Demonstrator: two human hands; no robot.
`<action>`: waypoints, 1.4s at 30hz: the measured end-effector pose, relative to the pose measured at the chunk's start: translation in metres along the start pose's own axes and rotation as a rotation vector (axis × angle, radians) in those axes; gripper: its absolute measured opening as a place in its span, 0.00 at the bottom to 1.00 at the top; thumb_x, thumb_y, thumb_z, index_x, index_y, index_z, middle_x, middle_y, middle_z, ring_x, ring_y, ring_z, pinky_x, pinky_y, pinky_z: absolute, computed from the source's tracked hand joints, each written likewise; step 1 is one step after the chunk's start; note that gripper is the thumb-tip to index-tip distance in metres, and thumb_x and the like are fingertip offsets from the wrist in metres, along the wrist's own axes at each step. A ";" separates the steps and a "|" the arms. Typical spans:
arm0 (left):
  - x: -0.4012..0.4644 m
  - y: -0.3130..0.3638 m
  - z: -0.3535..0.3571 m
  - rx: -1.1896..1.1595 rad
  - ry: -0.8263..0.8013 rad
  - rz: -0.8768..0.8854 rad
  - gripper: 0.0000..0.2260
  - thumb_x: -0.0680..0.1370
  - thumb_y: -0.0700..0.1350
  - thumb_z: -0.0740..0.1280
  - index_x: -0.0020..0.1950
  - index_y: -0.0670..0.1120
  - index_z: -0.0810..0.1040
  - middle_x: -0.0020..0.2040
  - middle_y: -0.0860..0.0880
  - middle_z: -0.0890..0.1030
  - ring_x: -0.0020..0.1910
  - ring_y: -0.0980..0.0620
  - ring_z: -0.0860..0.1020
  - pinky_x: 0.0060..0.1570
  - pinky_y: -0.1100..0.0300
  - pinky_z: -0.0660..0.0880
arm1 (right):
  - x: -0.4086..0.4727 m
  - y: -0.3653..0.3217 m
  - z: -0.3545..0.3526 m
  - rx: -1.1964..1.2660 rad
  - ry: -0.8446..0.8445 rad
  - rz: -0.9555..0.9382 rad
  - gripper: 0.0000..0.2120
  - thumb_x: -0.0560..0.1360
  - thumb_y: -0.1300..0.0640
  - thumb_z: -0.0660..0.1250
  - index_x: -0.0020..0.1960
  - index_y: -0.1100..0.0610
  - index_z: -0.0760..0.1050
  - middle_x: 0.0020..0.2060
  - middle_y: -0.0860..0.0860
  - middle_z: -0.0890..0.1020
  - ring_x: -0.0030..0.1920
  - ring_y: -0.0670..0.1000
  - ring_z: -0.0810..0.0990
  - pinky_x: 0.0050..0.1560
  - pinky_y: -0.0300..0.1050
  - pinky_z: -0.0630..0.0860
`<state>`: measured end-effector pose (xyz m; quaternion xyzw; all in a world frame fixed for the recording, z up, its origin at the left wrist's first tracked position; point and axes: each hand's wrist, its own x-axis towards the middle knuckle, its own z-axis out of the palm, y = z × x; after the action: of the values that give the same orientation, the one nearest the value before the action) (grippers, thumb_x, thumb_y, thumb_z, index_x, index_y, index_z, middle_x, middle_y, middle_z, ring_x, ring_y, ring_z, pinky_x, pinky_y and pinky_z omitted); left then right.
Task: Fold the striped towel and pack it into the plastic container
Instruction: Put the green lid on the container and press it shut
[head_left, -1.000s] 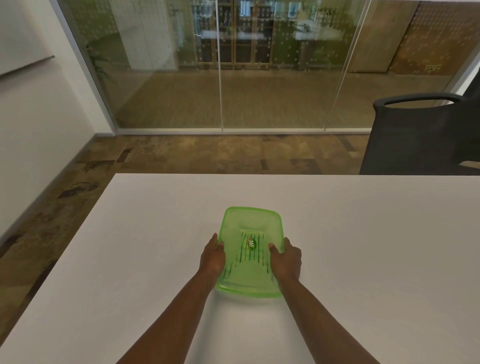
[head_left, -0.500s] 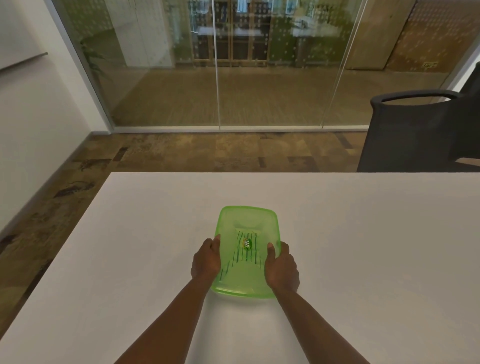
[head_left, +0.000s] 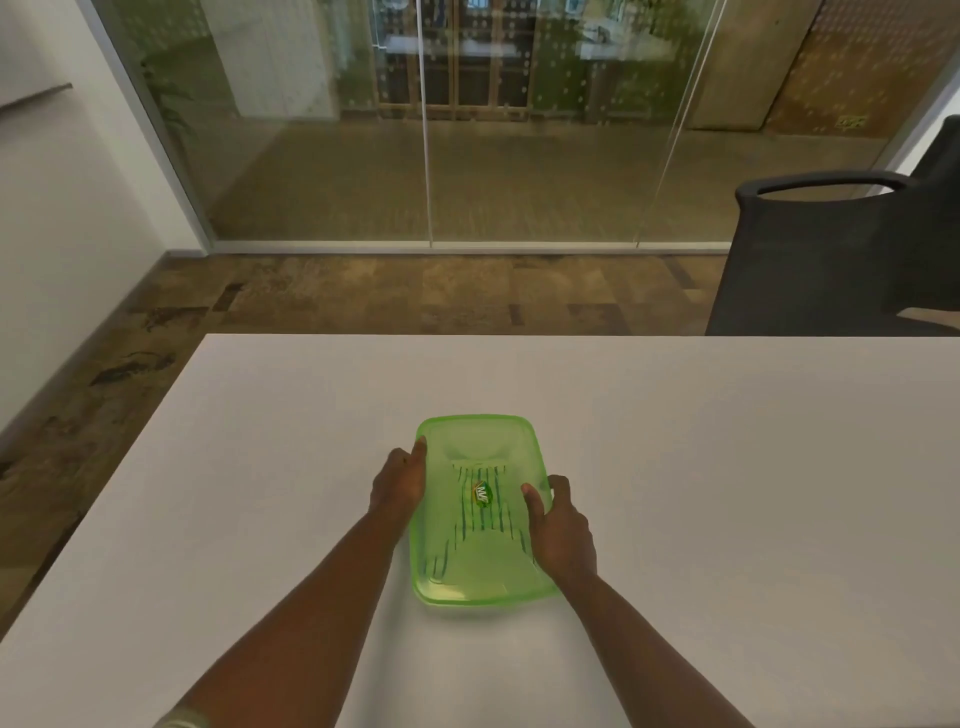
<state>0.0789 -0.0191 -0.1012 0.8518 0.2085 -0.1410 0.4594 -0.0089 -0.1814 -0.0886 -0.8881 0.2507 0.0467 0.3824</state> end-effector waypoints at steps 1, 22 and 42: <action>0.006 0.005 -0.002 0.006 0.023 0.004 0.19 0.79 0.59 0.52 0.44 0.46 0.72 0.55 0.40 0.77 0.53 0.43 0.74 0.52 0.53 0.70 | -0.001 -0.001 0.000 -0.002 -0.002 -0.009 0.22 0.78 0.42 0.51 0.65 0.55 0.62 0.53 0.61 0.80 0.53 0.61 0.79 0.51 0.51 0.74; 0.020 0.017 0.006 -0.029 0.049 0.002 0.24 0.82 0.54 0.50 0.59 0.37 0.75 0.62 0.36 0.76 0.61 0.38 0.73 0.61 0.50 0.69 | 0.005 0.005 0.002 0.026 0.012 -0.031 0.21 0.78 0.42 0.52 0.63 0.55 0.63 0.50 0.60 0.82 0.50 0.61 0.80 0.48 0.49 0.75; -0.083 -0.032 -0.008 -0.595 -0.299 0.001 0.16 0.81 0.49 0.57 0.66 0.44 0.71 0.58 0.43 0.78 0.53 0.46 0.78 0.54 0.52 0.75 | -0.016 0.022 -0.003 0.508 -0.163 0.194 0.23 0.78 0.42 0.56 0.64 0.57 0.71 0.61 0.57 0.77 0.61 0.58 0.75 0.65 0.56 0.71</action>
<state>-0.0086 -0.0148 -0.0845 0.6504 0.1707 -0.1971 0.7134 -0.0332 -0.1900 -0.0961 -0.7289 0.3068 0.0901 0.6053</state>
